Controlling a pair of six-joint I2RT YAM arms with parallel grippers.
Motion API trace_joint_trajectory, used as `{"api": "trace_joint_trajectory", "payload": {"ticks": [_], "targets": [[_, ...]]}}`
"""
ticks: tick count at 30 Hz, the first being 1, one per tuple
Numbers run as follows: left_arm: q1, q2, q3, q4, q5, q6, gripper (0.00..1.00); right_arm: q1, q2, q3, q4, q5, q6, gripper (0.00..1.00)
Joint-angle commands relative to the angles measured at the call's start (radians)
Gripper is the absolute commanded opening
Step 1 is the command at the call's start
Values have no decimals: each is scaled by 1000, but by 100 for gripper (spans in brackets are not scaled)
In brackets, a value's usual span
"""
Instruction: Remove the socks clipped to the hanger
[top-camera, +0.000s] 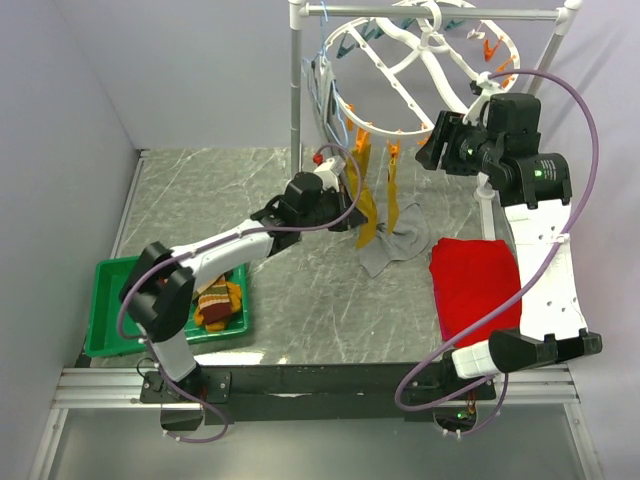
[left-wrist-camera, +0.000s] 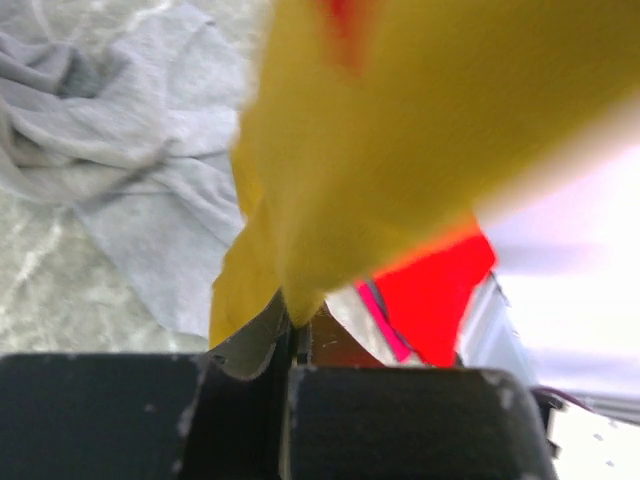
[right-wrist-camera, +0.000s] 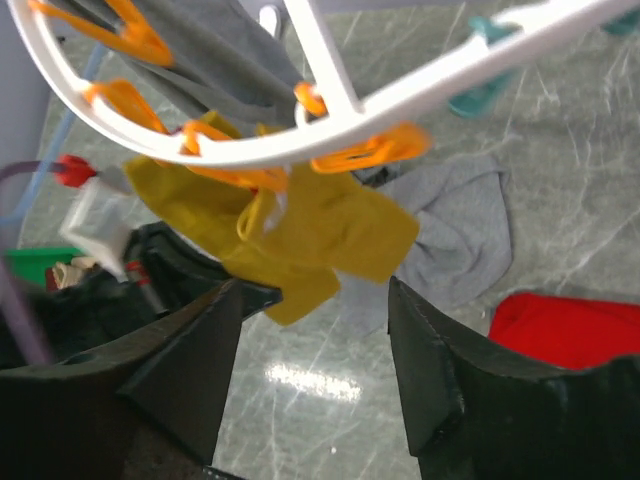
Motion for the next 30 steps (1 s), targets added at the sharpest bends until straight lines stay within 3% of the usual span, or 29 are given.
{"api": "trace_joint_trajectory", "payload": {"ticks": [1,5,14,21,30], "targets": [[-34,-131,-11,-2,25,-19,1,-5,-44,-9,-41,21,33,68],[-68,-166,-21,-2,31,-31,1,29,-58,26,-78,29,56,68],[-148,-214,-80,50,-1,-99,1,277,-18,184,-207,305,208,65],[-202,-214,-76,38,-42,-125,1,417,2,163,-136,408,358,65],[-252,-174,-41,14,-80,-152,1,504,140,226,-132,598,352,61]]}}
